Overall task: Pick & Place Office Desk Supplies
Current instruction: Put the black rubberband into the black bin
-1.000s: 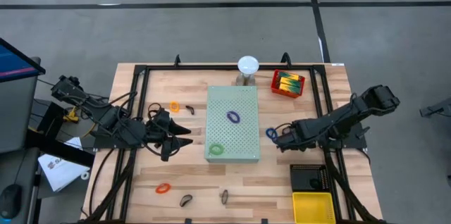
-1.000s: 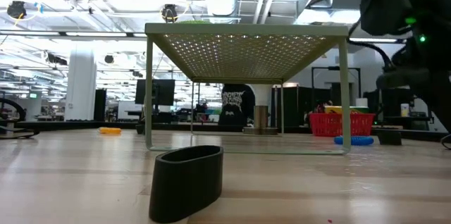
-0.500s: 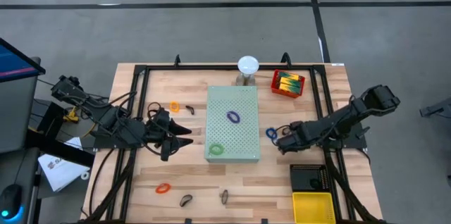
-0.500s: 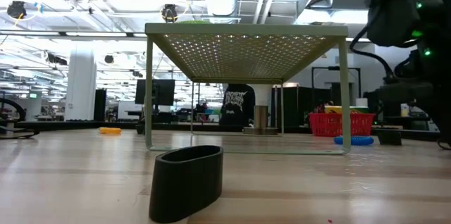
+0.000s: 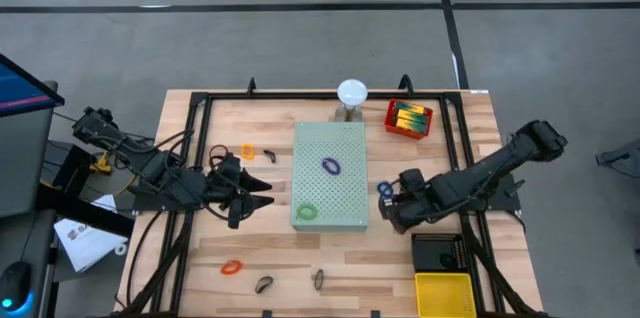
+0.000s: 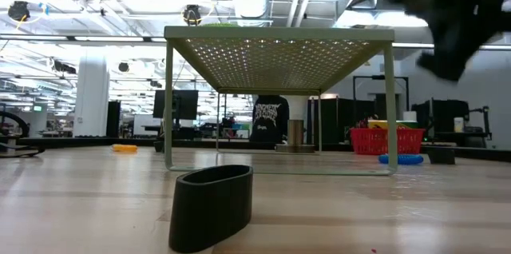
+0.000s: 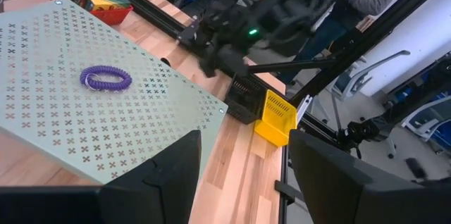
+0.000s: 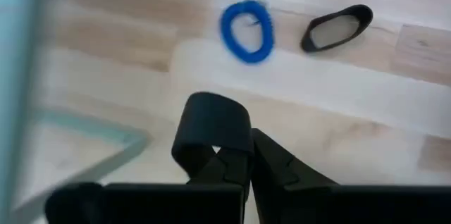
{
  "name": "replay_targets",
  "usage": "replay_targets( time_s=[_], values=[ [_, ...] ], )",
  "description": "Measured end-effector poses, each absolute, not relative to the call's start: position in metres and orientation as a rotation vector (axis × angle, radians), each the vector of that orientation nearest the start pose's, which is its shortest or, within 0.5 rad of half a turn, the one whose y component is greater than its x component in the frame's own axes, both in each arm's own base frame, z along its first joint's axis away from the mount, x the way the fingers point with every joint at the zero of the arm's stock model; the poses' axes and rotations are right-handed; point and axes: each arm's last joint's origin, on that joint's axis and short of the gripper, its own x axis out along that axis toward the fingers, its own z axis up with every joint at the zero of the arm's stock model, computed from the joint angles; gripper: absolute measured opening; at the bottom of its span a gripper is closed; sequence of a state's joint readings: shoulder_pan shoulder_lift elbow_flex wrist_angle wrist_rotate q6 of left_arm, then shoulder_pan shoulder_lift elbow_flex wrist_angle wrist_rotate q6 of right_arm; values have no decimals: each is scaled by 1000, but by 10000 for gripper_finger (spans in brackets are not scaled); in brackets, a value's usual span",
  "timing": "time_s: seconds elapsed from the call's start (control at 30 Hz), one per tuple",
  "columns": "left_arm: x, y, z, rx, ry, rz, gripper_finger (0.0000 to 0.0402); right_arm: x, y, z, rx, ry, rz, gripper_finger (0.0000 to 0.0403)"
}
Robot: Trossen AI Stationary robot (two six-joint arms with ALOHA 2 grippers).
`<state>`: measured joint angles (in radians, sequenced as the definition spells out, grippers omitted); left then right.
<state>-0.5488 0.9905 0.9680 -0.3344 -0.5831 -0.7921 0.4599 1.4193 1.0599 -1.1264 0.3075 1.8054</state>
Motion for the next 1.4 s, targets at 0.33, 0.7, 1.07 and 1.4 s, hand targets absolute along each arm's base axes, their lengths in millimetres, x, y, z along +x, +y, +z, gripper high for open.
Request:
replay_targets(
  time_s=[0.33,0.7,1.07,1.4],
  values=[
    [185,-95,346,-584,276,148,210,207,158,264,986,1171,-921,1],
    [182,-99,343,-546,314,131,210,156,215,242,989,1395,-1121,0],
    [182,-99,343,-532,315,130,210,144,207,244,850,1485,-1226,28],
    [182,-99,343,-529,315,130,210,142,205,245,823,1492,-1237,69]
  ],
)
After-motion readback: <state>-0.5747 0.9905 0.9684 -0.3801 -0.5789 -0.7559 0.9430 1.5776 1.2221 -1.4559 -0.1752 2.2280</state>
